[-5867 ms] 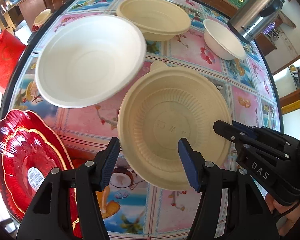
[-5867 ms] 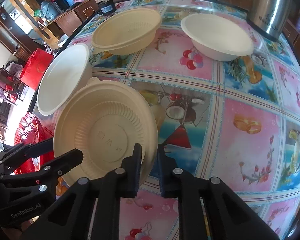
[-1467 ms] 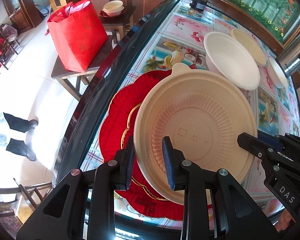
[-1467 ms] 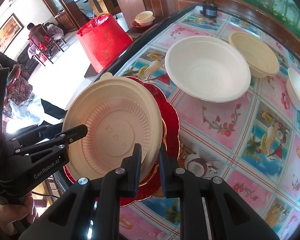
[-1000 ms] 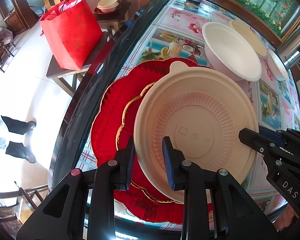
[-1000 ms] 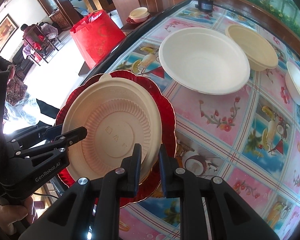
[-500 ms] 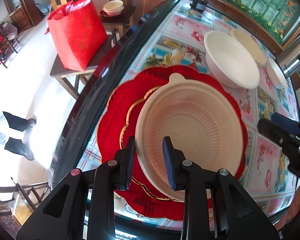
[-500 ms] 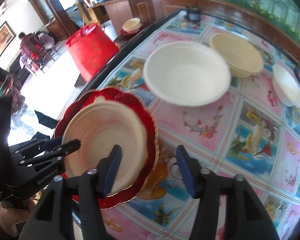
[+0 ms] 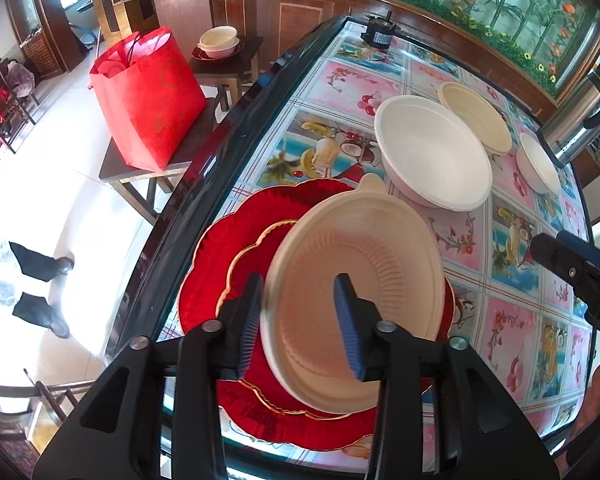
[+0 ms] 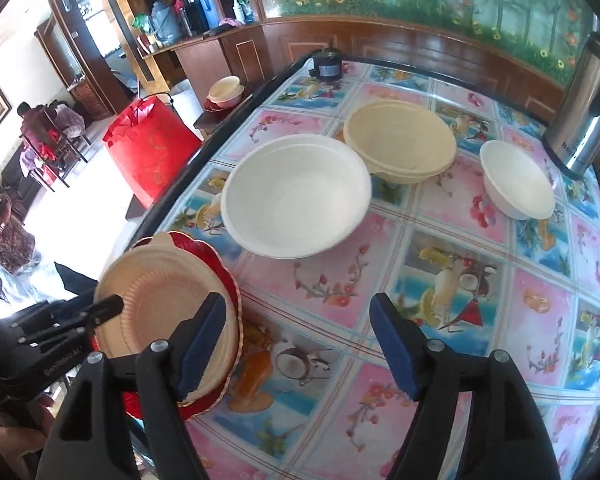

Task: Organize plates and bowls
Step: 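Lower the beige plate onto the red stack and open both grippers, then move both grippers to the large white bowl and grip its rim, then lift the white bowl with both grippers and carry it toward the red stack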

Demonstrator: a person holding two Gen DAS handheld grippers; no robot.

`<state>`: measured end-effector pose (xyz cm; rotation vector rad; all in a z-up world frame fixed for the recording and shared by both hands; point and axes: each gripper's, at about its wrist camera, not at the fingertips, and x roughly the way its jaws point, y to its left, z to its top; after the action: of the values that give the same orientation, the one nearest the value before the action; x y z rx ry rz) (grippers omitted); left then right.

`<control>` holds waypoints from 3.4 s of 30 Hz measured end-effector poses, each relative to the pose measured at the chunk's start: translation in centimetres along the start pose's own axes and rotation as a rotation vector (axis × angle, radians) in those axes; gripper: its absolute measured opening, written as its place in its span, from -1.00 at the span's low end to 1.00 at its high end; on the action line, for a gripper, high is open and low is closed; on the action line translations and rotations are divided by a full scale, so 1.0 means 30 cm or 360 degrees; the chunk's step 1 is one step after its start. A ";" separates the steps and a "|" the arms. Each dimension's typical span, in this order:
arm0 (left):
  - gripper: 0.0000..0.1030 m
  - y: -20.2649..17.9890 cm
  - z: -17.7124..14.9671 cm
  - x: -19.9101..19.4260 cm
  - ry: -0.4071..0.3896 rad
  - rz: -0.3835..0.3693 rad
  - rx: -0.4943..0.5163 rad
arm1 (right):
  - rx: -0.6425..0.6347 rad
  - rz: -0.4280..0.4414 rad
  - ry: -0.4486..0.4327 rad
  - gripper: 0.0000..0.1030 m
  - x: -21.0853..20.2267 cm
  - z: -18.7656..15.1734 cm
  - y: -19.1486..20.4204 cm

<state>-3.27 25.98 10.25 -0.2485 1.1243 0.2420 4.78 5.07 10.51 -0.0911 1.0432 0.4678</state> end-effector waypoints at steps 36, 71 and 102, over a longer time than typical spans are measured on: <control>0.21 -0.185 0.113 -0.002 -0.0046 -0.0054 0.0184 | 0.0113 -0.0107 -0.0182 0.51 -0.128 0.057 -0.118; 0.22 -0.242 0.439 0.337 0.0124 -0.0207 0.0186 | 0.0253 -0.0081 0.0055 0.04 0.210 0.159 -0.165; -0.43 -0.425 0.320 0.392 0.0281 -0.0312 0.0412 | 0.0336 -0.0129 0.0207 -0.72 0.268 0.097 -0.272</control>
<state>13.79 17.71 4.46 -0.1499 1.2828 -0.1016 13.84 1.23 3.99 0.0243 1.2065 0.2793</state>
